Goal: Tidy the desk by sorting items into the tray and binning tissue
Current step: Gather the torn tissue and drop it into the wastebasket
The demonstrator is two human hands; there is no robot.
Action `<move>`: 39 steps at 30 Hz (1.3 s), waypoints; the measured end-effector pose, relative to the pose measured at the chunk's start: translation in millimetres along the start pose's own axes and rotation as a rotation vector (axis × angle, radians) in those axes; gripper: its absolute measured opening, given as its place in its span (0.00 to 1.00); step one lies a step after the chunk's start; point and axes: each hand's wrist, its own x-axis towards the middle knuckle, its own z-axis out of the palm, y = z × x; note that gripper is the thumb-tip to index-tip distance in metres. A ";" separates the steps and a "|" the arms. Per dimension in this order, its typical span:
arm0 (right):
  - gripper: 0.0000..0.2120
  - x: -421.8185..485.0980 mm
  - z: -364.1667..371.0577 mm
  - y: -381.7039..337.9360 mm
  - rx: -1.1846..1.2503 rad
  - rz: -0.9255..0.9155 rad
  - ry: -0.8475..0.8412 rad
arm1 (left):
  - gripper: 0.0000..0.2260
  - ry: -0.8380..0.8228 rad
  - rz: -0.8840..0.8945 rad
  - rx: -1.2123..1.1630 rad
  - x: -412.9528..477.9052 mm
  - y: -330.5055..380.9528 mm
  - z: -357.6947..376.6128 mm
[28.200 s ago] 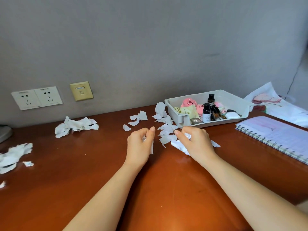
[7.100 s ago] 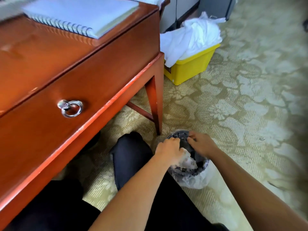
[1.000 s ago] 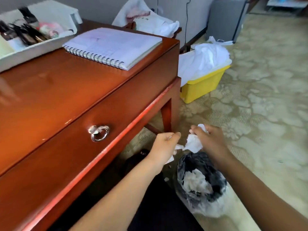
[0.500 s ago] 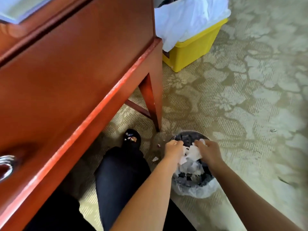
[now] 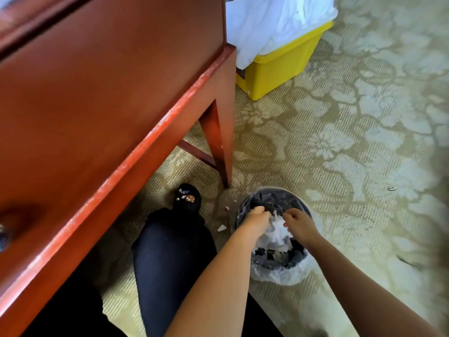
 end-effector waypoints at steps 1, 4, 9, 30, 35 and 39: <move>0.08 -1.9 -2.6 -1.2 -0.032 -0.010 -0.013 | 0.21 0.018 0.029 0.014 -2.5 -0.3 0.2; 0.05 -11.6 -9.3 -7.7 -0.092 -0.052 -0.011 | 0.21 0.100 0.145 0.134 -14.5 -3.2 -0.8; 0.15 -30.7 -21.4 -26.7 -0.212 -0.143 -0.014 | 0.21 0.083 0.255 0.354 -52.9 -4.3 -7.8; 0.06 -258.4 -76.7 -256.6 -0.613 -1.010 0.033 | 0.18 0.400 0.640 0.969 -383.7 -5.6 -129.6; 0.03 -336.8 -50.3 -310.1 -0.566 -1.254 -0.038 | 0.17 0.576 0.672 0.948 -465.1 -39.6 -162.5; 0.04 -386.3 -6.4 -340.2 -0.568 -1.388 -0.143 | 0.16 0.684 0.612 0.836 -515.6 -91.3 -195.9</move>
